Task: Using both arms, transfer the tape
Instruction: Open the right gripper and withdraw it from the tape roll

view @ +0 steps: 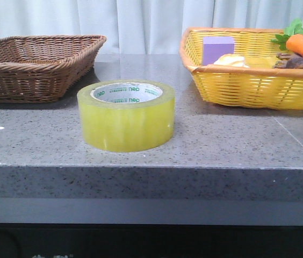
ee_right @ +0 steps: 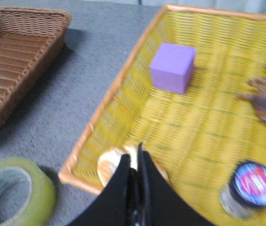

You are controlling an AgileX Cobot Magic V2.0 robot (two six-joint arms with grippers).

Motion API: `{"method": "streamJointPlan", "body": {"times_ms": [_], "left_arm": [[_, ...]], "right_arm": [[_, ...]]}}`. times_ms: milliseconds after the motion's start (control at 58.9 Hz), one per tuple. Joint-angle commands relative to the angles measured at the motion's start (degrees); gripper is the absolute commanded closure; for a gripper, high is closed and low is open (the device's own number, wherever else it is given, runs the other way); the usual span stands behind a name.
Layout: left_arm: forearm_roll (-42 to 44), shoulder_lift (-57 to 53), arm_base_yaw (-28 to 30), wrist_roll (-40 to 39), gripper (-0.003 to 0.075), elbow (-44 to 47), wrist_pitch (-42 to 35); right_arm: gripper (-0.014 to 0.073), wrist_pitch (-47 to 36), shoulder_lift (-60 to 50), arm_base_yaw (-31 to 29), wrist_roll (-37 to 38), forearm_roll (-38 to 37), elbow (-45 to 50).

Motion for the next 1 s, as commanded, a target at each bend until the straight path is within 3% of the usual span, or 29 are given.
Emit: {"method": "streamJointPlan", "body": {"times_ms": [0, 509, 713, 985], "left_arm": [[0.1, 0.5, 0.1, -0.1, 0.0048, -1.6, -4.6], [0.1, 0.5, 0.1, -0.1, 0.0047, -1.6, -4.6], [0.1, 0.5, 0.1, -0.1, 0.0047, -1.6, -4.6], [-2.0, 0.5, 0.1, -0.1, 0.0047, -1.6, -4.8]], "right_arm": [[0.0683, -3.6, -6.6, -1.1, -0.1, -0.1, 3.6], [0.0683, -9.9, -42.0, -1.1, -0.1, 0.1, 31.5], [0.0683, -10.3, -49.8, -1.1, -0.1, -0.1, 35.5], [0.0683, -10.2, -50.3, -1.1, -0.1, -0.1, 35.6]]}}
